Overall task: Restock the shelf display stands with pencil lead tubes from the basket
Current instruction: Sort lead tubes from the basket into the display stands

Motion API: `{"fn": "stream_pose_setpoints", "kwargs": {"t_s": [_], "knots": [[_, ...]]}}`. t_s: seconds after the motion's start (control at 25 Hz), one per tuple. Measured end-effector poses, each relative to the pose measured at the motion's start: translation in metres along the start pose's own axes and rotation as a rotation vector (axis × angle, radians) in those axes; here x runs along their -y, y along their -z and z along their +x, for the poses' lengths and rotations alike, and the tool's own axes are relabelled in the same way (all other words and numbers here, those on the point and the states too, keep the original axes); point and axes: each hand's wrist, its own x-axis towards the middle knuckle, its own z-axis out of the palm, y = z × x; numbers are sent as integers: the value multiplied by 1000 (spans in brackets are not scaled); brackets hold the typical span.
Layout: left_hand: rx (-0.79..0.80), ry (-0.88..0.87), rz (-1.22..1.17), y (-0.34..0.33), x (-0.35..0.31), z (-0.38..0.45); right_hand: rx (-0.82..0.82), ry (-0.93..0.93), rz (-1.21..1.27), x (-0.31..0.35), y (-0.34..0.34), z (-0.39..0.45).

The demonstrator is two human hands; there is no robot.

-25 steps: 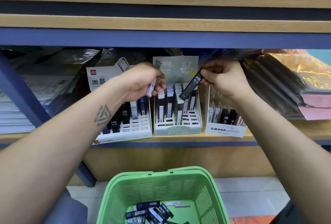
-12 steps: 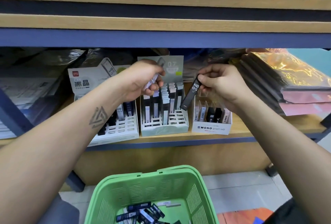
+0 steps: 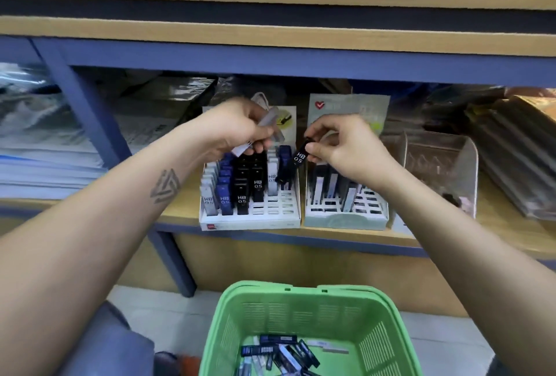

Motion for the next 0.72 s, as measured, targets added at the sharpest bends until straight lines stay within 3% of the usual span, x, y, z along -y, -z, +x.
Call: {"fn": "stream_pose_setpoints", "kwargs": {"t_s": [0.16, 0.36, 0.72], "knots": [[29, 25, 207, 17, 16, -1, 38, 65, -193, 4, -35, 9], [64, 49, 386, 25, 31, -6, 113, 76, -251, 2, -63, 17], [141, 89, 115, 28, 45, -17, 148, 129, -348, 7, -72, 24]]}}
